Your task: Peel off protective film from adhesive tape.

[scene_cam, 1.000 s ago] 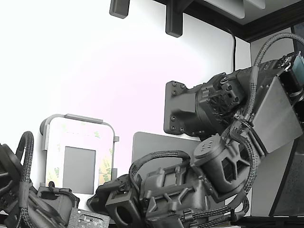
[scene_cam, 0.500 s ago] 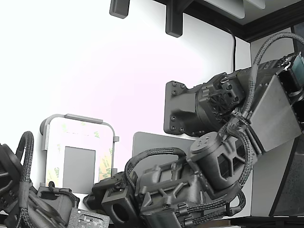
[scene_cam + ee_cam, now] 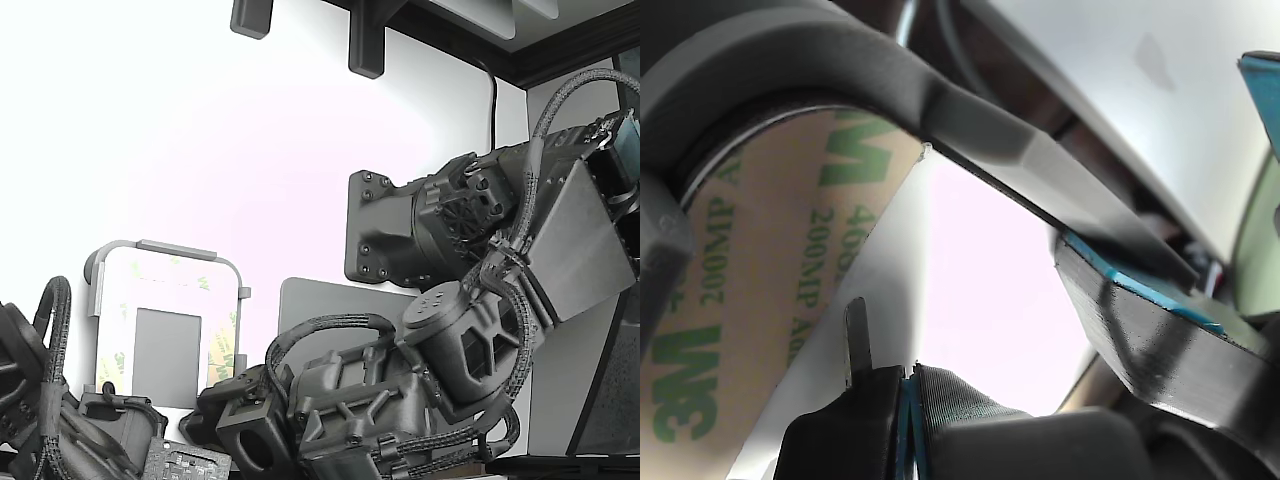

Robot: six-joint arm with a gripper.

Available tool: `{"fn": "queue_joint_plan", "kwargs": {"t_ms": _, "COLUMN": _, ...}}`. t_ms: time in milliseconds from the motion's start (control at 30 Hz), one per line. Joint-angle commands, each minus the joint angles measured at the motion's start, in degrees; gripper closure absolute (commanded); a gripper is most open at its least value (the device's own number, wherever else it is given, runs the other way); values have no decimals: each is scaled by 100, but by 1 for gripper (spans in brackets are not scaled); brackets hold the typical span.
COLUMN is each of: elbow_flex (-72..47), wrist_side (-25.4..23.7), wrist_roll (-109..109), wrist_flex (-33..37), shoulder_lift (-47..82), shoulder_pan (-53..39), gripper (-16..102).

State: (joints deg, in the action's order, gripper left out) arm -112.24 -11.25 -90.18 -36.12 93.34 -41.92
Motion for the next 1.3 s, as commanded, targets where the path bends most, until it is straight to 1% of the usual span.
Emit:
{"fn": "queue_joint_plan", "kwargs": {"t_ms": 0, "elbow_flex": 158, "wrist_side": -9, "wrist_roll": 18, "wrist_flex": 18, "shoulder_lift": 105, "shoulder_pan": 44, "gripper": 92}}
{"fn": "queue_joint_plan", "kwargs": {"t_ms": 533, "elbow_flex": 70, "wrist_side": -26, "wrist_roll": 149, "wrist_flex": 62, "shoulder_lift": 105, "shoulder_pan": -53, "gripper": 92}}
{"fn": "queue_joint_plan", "kwargs": {"t_ms": 867, "elbow_flex": 97, "wrist_side": -26, "wrist_roll": 158, "wrist_flex": 70, "shoulder_lift": 114, "shoulder_pan": -70, "gripper": 93}}
{"fn": "queue_joint_plan", "kwargs": {"t_ms": 1000, "elbow_flex": 132, "wrist_side": -53, "wrist_roll": 18, "wrist_flex": 88, "shoulder_lift": 114, "shoulder_pan": -44, "gripper": 95}}
{"fn": "queue_joint_plan", "kwargs": {"t_ms": 1267, "elbow_flex": 0, "wrist_side": 9, "wrist_roll": -141, "wrist_flex": 237, "shoulder_lift": 88, "shoulder_pan": 70, "gripper": 93}}
